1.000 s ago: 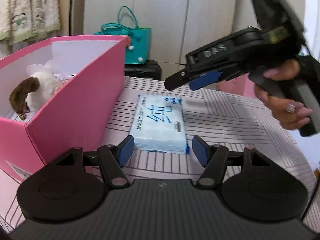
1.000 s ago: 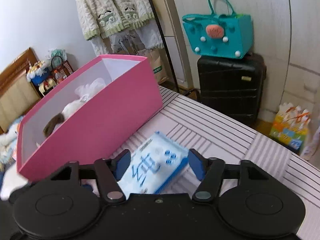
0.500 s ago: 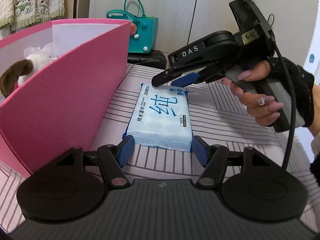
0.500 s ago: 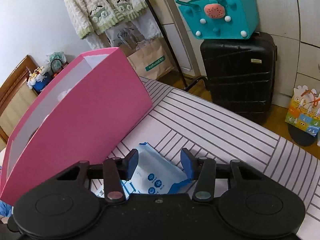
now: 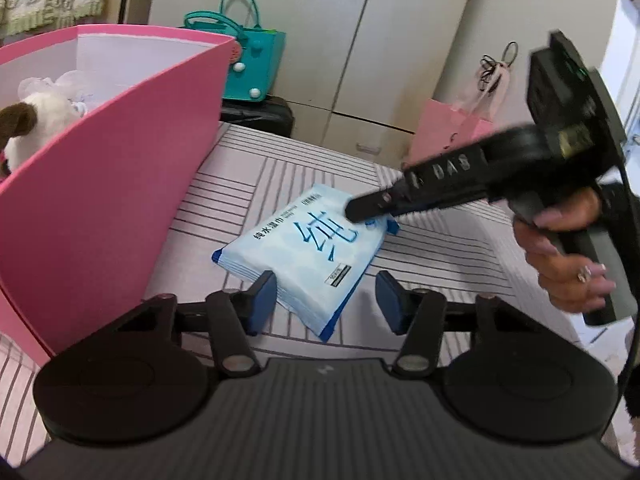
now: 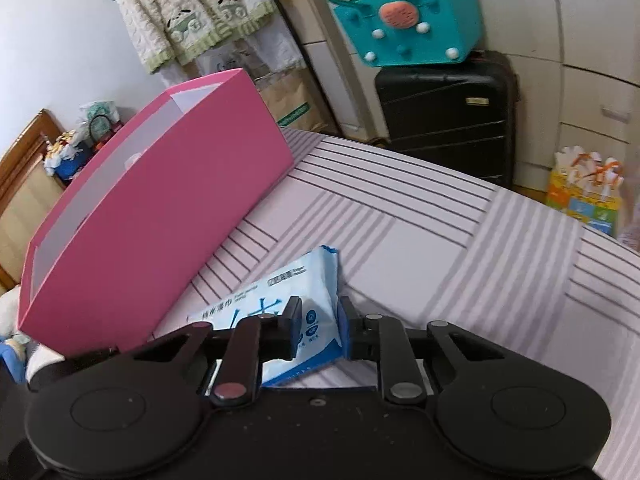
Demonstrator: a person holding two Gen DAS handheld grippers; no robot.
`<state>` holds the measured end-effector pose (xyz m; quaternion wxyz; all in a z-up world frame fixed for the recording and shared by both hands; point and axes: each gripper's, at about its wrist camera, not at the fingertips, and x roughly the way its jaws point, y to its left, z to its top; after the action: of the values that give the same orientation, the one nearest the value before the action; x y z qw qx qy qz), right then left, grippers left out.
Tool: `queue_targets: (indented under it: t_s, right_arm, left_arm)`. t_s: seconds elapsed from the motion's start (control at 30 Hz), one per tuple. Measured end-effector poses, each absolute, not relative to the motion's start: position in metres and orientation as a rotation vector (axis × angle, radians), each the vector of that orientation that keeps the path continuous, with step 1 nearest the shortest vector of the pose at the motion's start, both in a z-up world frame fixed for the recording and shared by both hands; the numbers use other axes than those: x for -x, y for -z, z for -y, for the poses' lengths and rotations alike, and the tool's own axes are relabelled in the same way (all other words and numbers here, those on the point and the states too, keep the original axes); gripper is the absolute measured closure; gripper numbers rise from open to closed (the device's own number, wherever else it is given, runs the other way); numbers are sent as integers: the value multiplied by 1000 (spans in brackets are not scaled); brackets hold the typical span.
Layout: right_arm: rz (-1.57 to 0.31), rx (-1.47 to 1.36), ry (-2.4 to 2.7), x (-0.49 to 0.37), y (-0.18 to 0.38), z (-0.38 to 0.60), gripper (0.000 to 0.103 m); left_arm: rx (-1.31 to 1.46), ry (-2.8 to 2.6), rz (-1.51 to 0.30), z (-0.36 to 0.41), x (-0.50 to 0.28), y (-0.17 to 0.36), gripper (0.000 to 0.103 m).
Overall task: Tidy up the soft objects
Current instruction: 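Close the left gripper on the edge of the wet-wipes pack, then lift the wet-wipes pack with the left gripper and carry it over the box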
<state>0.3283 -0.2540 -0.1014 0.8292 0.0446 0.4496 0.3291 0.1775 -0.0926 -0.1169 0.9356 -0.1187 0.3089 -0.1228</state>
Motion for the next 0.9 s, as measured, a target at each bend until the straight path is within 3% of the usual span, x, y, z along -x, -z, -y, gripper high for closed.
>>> queue_targets:
  t_s: [0.13,0.37,0.7,0.83,0.9]
  right_arm:
    - [-945,-112,-614,-304,101,271,85]
    - [-896,-150,-512,-256,104,298,84]
    - [-811,-183,-478,-238,119,307,72]
    - [-737,-169,-498,-226,125,303,59]
    - [-705,-127,-490,-218,126,296,58]
  left_arm:
    - [259,317,-653,93,-178,117,63]
    - [291,414,-699,97,-182,116,64]
    - [303,314,-747,101,-195,121,62]
    - [414,344,-759,93,-195,124,63]
    - [405,337,-747,96,-192,125,64]
